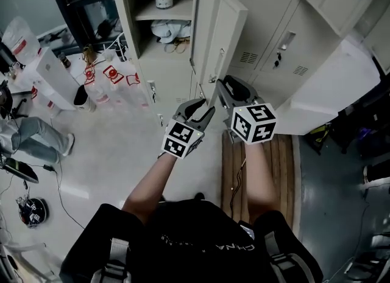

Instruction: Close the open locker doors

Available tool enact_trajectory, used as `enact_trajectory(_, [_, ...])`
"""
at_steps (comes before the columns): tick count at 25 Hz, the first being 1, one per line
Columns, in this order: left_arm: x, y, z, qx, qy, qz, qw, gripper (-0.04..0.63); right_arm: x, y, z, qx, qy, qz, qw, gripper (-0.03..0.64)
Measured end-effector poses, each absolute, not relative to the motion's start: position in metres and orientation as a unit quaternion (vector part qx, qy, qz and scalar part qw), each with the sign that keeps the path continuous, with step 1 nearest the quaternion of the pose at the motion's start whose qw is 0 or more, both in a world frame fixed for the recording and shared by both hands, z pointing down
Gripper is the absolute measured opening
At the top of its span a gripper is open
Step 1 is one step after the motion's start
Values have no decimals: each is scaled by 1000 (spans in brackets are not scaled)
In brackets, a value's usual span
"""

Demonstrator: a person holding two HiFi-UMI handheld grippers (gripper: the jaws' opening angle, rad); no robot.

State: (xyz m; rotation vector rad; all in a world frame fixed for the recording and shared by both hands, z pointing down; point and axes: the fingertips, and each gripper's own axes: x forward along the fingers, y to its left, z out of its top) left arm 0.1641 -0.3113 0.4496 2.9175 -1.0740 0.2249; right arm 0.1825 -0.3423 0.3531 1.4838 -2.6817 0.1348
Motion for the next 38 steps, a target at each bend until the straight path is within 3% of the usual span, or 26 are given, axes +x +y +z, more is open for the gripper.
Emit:
enact_trajectory(16, [148,-336,435,913,-401,76,-22,133,149,-343,349,438,-897,43,40,110])
enact_trajectory(38, [-3,-374,435,907,-415,71,-2,97,-2,-348,357,432,-898,54,61,87])
